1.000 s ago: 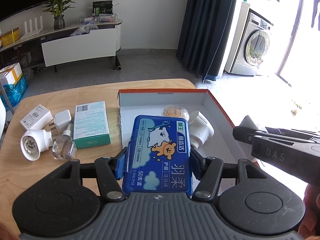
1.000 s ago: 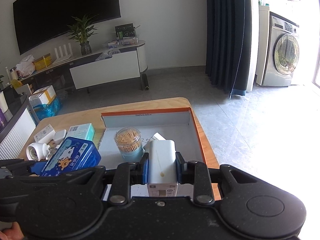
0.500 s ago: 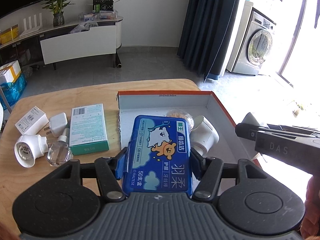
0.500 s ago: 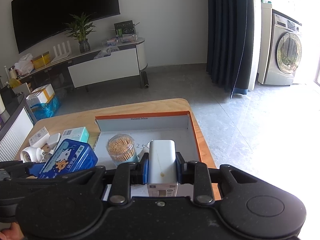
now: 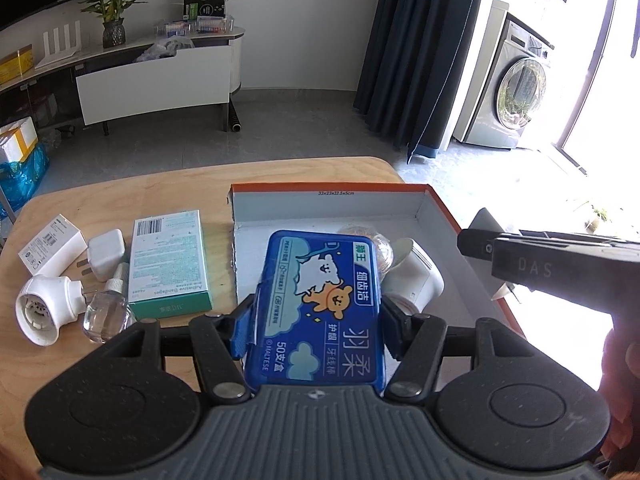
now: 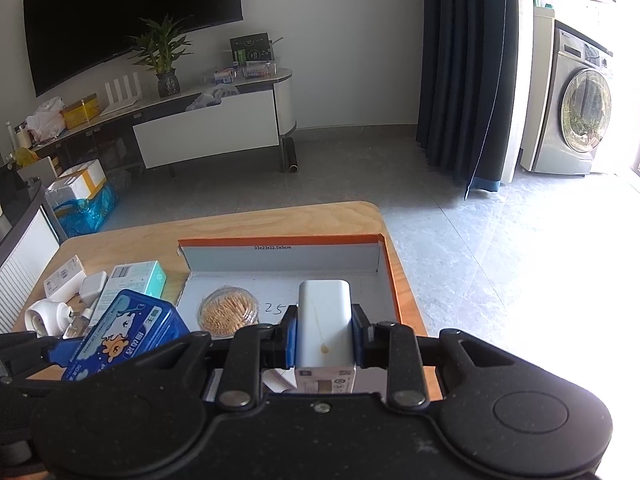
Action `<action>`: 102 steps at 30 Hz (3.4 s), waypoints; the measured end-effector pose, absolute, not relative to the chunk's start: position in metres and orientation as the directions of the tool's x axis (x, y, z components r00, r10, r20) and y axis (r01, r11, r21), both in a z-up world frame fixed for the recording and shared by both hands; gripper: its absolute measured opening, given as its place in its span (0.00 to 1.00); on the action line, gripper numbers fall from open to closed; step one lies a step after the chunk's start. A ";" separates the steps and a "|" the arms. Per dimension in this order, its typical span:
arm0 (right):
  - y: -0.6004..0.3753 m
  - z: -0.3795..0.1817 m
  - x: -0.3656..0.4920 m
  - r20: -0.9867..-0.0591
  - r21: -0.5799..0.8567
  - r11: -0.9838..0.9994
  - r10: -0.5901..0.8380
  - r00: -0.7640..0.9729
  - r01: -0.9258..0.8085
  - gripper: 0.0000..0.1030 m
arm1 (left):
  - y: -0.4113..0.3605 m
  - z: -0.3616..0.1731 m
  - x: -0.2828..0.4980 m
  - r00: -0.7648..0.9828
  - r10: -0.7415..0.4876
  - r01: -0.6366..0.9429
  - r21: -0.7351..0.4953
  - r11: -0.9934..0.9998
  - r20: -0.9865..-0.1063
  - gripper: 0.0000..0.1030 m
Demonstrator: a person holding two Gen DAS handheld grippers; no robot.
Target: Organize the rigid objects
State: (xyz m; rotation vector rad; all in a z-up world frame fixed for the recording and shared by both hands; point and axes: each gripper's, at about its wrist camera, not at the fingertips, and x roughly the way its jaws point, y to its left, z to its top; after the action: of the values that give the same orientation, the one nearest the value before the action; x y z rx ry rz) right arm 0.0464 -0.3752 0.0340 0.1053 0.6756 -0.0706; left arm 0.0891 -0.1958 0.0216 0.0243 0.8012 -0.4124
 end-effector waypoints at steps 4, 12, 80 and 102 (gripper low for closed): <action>-0.379 0.034 0.059 -0.635 0.069 0.993 -0.029 0.772 0.094 0.31 | -0.203 0.020 0.091 0.608 -0.367 0.388 -0.140 0.911 -0.705 0.60; -0.384 0.028 0.089 -0.663 0.061 0.994 -0.027 0.748 0.090 0.31 | -0.215 0.013 0.094 0.579 -0.392 0.420 -0.150 0.895 -0.715 0.60; -0.252 0.039 0.002 -0.599 0.125 0.986 0.167 0.783 -0.114 0.86 | -0.063 0.033 0.056 0.676 -0.168 0.103 -0.133 0.986 -0.718 0.85; -0.219 0.030 0.007 -0.611 0.135 0.974 0.226 0.758 -0.182 0.86 | -0.008 0.008 0.079 0.668 -0.101 0.009 -0.129 0.992 -0.737 0.87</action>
State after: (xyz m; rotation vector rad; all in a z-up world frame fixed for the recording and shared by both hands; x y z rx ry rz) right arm 0.0066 -0.2188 0.0301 0.0684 0.6746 0.2222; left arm 0.0787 -0.0081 0.0077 -0.1177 0.8369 -0.0622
